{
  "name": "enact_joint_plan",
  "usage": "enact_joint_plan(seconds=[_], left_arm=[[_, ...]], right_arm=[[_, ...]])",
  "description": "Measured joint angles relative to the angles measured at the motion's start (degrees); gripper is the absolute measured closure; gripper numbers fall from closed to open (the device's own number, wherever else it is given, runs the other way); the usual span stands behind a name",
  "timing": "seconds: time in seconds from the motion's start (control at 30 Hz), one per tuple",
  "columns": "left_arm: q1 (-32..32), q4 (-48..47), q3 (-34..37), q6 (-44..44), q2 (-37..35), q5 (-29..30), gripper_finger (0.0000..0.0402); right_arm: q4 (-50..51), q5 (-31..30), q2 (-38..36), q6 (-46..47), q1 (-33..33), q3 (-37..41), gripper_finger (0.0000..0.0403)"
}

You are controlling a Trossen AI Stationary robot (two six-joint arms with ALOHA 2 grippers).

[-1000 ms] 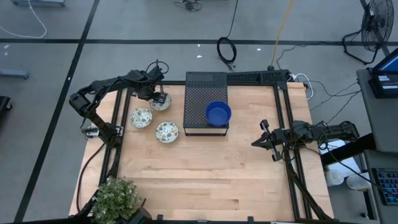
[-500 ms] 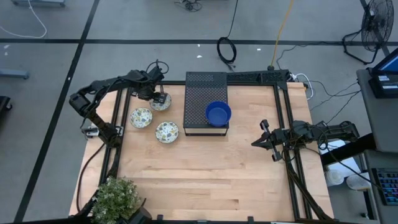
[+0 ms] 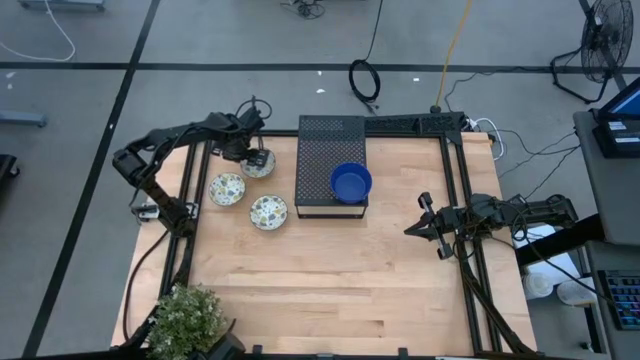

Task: Pick & Place Mini bowls
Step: Put the top white bowl on the shelf

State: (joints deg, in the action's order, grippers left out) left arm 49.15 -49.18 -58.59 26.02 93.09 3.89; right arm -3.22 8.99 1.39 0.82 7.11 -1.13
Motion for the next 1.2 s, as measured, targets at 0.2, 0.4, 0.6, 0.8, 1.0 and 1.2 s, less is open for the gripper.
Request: enact_joint_plan(seconds=[0.2, 0.4, 0.6, 0.8, 1.0, 1.2], left_arm=[[0.00, -0.05, 0.00, -0.83, 2.20, 0.92, 0.0190], [0.36, 0.07, 0.00, -1.75, 1.56, 2.08, 0.0190], [0.39, 1.24, 0.00, -1.69, 1.63, 2.64, 0.0190], [0.39, 2.70, 0.00, -0.91, 1.61, 2.64, 0.0190], [0.38, 2.64, 0.00, -0.83, 1.61, 2.33, 0.0190], [0.39, 2.63, 0.00, -0.79, 1.61, 2.29, 0.0190]], right_arm=[[0.00, 0.01, 0.00, 0.02, -0.01, 0.01, 0.0403], [-0.01, 0.02, 0.00, 0.00, -0.02, 0.02, 0.0403], [-0.01, 0.00, 0.00, 0.00, 0.00, 0.01, 0.0403], [-0.02, 0.02, 0.00, 0.00, 0.00, 0.01, 0.0403], [-0.02, 0.00, 0.01, 0.01, 0.00, 0.01, 0.0403], [-0.01, 0.02, 0.00, 0.01, -0.02, 0.02, 0.0403]])
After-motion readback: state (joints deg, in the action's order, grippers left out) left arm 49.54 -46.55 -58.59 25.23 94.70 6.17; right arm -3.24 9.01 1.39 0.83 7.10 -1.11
